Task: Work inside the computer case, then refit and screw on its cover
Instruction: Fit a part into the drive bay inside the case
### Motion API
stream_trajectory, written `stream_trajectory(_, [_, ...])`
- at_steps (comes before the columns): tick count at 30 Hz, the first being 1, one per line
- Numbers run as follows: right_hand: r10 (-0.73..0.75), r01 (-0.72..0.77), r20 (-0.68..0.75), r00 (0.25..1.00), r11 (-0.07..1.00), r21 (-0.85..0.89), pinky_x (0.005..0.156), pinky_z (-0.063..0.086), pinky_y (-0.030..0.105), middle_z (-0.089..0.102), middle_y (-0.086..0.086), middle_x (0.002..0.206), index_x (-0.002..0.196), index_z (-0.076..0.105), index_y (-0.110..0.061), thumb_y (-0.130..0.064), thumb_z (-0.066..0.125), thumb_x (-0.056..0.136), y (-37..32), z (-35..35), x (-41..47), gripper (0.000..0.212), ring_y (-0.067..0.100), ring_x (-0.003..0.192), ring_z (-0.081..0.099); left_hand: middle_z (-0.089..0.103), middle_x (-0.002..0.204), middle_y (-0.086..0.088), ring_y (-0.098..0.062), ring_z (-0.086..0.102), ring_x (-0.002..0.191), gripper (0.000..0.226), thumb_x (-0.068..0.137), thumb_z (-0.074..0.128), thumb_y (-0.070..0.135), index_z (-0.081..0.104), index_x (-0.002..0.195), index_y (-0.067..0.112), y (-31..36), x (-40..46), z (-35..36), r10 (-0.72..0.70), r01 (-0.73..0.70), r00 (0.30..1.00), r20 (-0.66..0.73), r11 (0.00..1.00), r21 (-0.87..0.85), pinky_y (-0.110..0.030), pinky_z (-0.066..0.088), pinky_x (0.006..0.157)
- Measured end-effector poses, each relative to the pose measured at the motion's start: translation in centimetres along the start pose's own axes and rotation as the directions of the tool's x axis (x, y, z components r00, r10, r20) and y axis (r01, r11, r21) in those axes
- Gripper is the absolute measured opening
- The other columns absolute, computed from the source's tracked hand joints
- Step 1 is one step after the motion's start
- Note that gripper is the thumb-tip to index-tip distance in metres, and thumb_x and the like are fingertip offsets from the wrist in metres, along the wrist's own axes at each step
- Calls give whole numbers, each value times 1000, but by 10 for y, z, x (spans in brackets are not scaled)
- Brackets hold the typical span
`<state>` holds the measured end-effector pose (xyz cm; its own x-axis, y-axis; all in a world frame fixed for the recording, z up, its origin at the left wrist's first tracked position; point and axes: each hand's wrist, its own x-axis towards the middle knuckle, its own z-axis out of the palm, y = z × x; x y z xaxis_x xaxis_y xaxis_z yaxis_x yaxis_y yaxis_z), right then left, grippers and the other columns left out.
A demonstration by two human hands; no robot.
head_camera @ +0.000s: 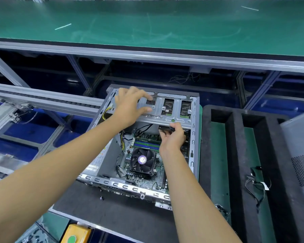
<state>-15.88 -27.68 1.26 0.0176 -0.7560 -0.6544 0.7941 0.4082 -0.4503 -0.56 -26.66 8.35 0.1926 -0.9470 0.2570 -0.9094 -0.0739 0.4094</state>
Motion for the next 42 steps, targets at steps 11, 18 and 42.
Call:
stream_trajectory(11, [-17,15,-38,999,999,-42,67,56,39,48,10,95,106,48,-8,1,59,82,0,0,-1,27,27,87,49,44,134,-15,-38,39,123,67,85,60,72,56,120,15,31,-32,37,-878,828,474,-68,471,-305,-49,31,107])
stream_trajectory(18, [-19,12,-57,998,993,-119,81,56,37,40,5,93,123,44,-10,-2,59,82,-2,2,-11,45,21,77,43,37,139,-14,-32,38,125,94,78,69,69,35,140,6,56,-9,40,-942,902,333,-29,328,-279,-43,31,106])
stream_trajectory(42, [-5,0,-60,998,996,-90,69,55,37,44,5,83,97,48,-12,1,58,85,-1,1,-6,19,20,74,43,73,81,7,-3,65,62,16,104,57,23,43,108,16,26,-4,15,-643,358,764,-49,485,-798,-28,56,64])
